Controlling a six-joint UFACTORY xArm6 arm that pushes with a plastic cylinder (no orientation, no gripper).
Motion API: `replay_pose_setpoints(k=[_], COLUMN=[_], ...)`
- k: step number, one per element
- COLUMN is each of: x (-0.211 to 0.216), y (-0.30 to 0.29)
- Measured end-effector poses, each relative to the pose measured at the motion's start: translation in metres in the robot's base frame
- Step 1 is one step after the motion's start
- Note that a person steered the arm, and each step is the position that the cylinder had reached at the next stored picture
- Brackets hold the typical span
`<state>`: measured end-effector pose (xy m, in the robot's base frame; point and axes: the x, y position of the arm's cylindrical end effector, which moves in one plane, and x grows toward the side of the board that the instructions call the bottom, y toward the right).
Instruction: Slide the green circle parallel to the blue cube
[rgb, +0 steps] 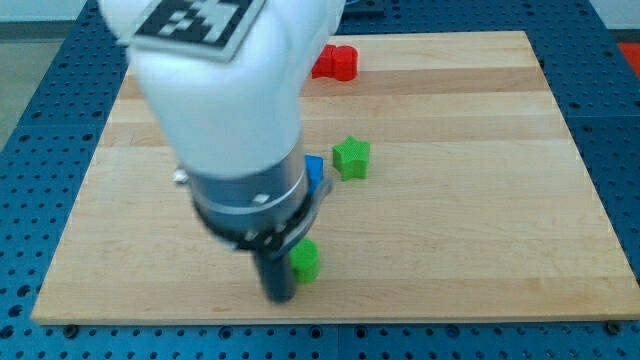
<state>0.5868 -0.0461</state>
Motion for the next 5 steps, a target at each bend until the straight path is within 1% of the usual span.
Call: replay_pose_setpoints(k=[2, 3, 4, 5], x=[-0.169, -0.176, -0.163, -0.146], y=[0.069, 0.069, 0.068, 0.079])
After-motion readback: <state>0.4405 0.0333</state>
